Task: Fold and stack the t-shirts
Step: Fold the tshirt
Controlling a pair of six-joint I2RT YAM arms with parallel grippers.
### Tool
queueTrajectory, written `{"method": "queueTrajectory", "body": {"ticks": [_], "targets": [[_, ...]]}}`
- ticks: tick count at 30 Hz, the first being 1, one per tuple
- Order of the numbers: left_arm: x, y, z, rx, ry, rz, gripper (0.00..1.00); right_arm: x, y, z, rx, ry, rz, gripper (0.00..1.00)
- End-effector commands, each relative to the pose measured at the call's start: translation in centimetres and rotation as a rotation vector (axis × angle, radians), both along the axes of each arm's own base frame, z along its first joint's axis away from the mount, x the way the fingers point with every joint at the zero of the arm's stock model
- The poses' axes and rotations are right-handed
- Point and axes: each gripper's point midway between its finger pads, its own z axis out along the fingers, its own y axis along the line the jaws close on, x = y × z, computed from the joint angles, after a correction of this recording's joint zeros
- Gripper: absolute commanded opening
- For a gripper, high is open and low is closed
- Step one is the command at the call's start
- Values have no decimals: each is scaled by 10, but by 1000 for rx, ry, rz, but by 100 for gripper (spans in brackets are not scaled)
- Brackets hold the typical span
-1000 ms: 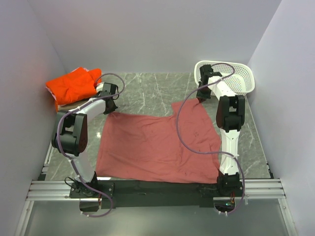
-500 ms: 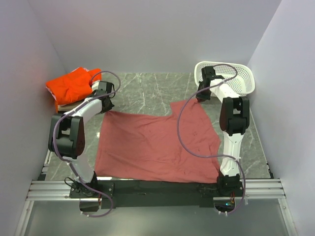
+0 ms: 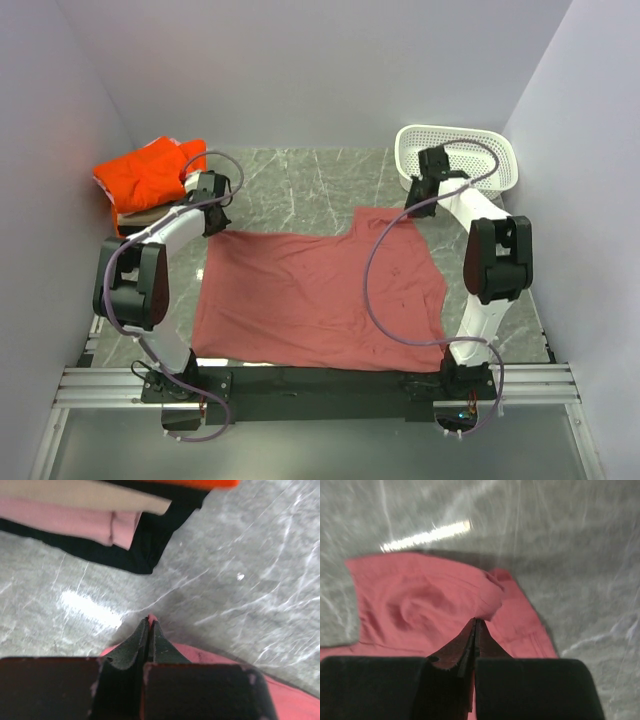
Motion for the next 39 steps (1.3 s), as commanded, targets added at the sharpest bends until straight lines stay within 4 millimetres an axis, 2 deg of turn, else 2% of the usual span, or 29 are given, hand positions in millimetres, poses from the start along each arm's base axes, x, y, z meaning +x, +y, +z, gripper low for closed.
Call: {"method": "queueTrajectory", "body": {"ticks": [1, 2, 4, 5, 7, 11, 15, 19, 21, 29, 33, 39], "targets": [[0, 1, 19, -23, -76, 17, 1, -11, 8, 20, 3, -68, 17, 0], [-2, 2, 17, -21, -73, 20, 1, -20, 9, 14, 2, -50, 17, 0], [-6, 4, 15, -19, -72, 31, 0, -28, 12, 23, 5, -74, 20, 0], [-7, 4, 16, -21, -82, 33, 1, -38, 11, 17, -1, -59, 19, 0], [-11, 4, 12, -24, -76, 33, 1, -46, 9, 22, -7, -70, 10, 0], [-15, 3, 9, -29, -70, 29, 0, -70, 5, 11, -20, -31, 0, 0], [-19, 3, 5, -30, -66, 29, 1, -84, 4, 1, -30, -13, -7, 0], [-18, 1, 4, -39, -62, 20, 1, -82, 2, -7, -44, 15, -26, 1], [-18, 0, 6, -41, -65, 16, 0, -77, 1, -7, -50, 21, -34, 12], [-18, 0, 10, -41, -74, 11, 1, -68, 0, -21, -45, 59, -61, 44], [-16, -1, 9, -42, -70, 8, 1, -70, -6, -26, -67, 77, -79, 51], [-16, -1, 8, -44, -69, 6, 1, -70, -18, -32, -64, 84, -111, 53]]}}
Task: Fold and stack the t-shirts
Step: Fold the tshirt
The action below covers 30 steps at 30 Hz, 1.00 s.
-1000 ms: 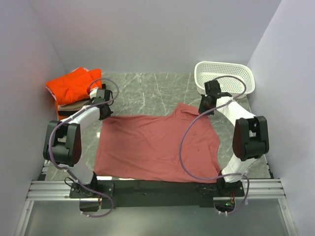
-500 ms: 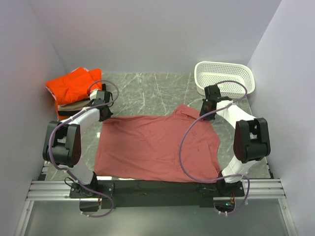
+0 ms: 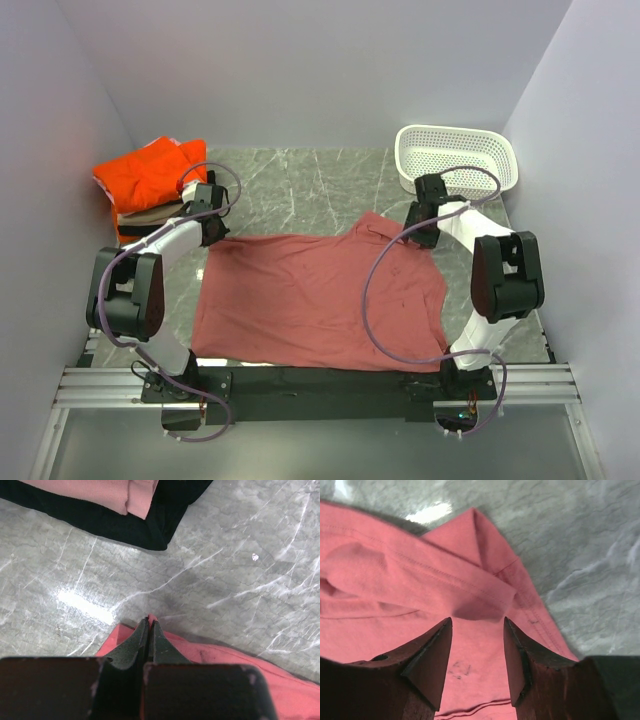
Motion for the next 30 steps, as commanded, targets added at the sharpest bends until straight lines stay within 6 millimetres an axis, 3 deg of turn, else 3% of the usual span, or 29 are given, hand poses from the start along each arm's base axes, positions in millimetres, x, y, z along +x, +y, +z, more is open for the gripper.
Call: {"method": "queueTrajectory", "body": {"ticks": [1, 11, 17, 23, 30], "targets": [[8, -2, 16, -17, -55, -1, 1, 14, -13, 4, -14, -33, -46, 53], [8, -1, 16, -9, -50, 1, 0, 28, -16, -1, 26, -43, -64, 49], [7, 0, 17, -7, -54, 5, 1, 36, -15, 2, 31, -60, -68, 33], [7, 0, 16, -5, -49, 4, 1, 40, -17, 5, 15, -60, -63, 4], [5, 6, 23, 10, -78, 36, 1, 27, -28, 27, -37, -87, -61, 0]]}}
